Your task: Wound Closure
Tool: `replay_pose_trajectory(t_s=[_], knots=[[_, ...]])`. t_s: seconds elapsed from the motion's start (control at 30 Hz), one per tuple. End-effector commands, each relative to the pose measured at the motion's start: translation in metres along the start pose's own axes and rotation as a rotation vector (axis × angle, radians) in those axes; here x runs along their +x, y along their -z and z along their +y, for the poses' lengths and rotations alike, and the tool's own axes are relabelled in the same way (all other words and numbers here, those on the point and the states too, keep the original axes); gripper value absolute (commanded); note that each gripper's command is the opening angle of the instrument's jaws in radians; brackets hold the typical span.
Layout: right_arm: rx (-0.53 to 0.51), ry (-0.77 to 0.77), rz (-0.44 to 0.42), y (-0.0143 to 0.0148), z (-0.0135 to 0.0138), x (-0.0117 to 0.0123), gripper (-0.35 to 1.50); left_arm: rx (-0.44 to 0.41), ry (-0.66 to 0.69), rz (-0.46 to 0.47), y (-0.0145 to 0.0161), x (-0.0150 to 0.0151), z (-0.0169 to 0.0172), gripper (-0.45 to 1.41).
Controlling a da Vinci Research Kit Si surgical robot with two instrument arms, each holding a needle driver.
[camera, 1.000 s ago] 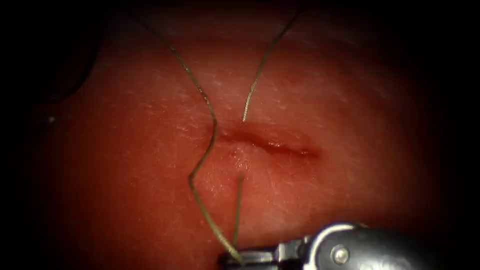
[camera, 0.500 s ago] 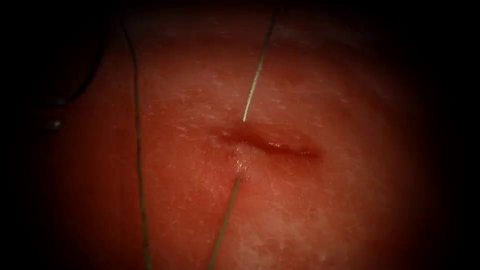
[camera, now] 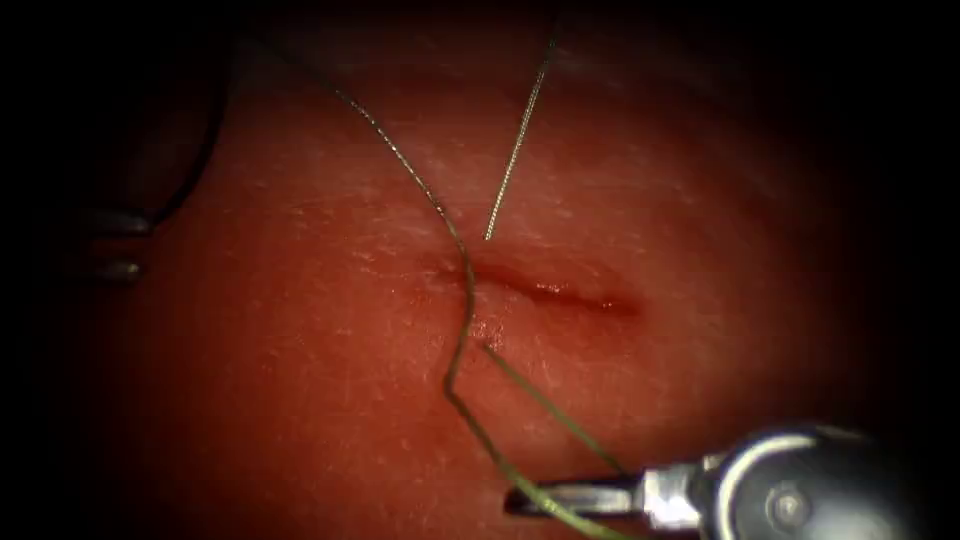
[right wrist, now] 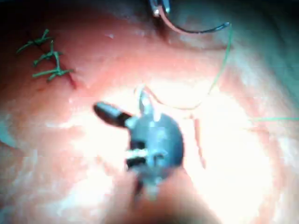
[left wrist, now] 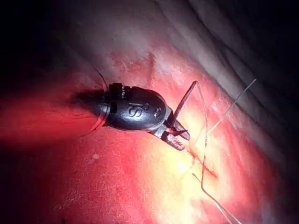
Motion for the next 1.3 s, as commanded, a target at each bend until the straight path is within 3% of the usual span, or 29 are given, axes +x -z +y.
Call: replay_pose_trajectory(t_s=[0.03,0.37,0.5,0.6,0.8,0.93,1.0,1.3], knots=[[-0.017,-0.008,0.016,-0.0001,0.0009,-0.001,1.31,-0.003,0.0,0.002,-0.0005,-0.0006,-0.0002,-0.35],[-0.148,-0.042,0.051,0.0021,0.0039,-0.0027,1.36,-0.013,0.001,0.004,0.0004,-0.0005,-0.0003,-0.35],[-0.167,0.014,-0.048,0.0035,0.0041,-0.0031,1.36,-0.047,0.019,0.015,0.0042,0.0014,-0.0007,-0.35],[-0.178,0.023,-0.04,0.0032,0.0044,-0.0031,1.38,-0.093,0.027,0.03,0.0057,0.0025,-0.0001,-0.35],[-0.192,0.091,-0.032,0.0001,0.0051,-0.0055,1.41,-0.268,-0.005,0.092,0.0059,0.0041,0.0027,-0.35],[-0.214,0.105,-0.018,-0.0024,0.0055,-0.007,1.41,-0.309,-0.018,0.112,0.0048,0.0045,0.0036,-0.35],[-0.22,0.117,-0.008,-0.0045,0.0061,-0.0082,1.33,-0.333,-0.026,0.12,0.0037,0.0045,0.0041,-0.35],[-0.204,0.154,-0.008,-0.007,0.0081,-0.0125,1.21,-0.374,-0.042,0.131,0.0039,0.0036,0.0044,-0.35]])
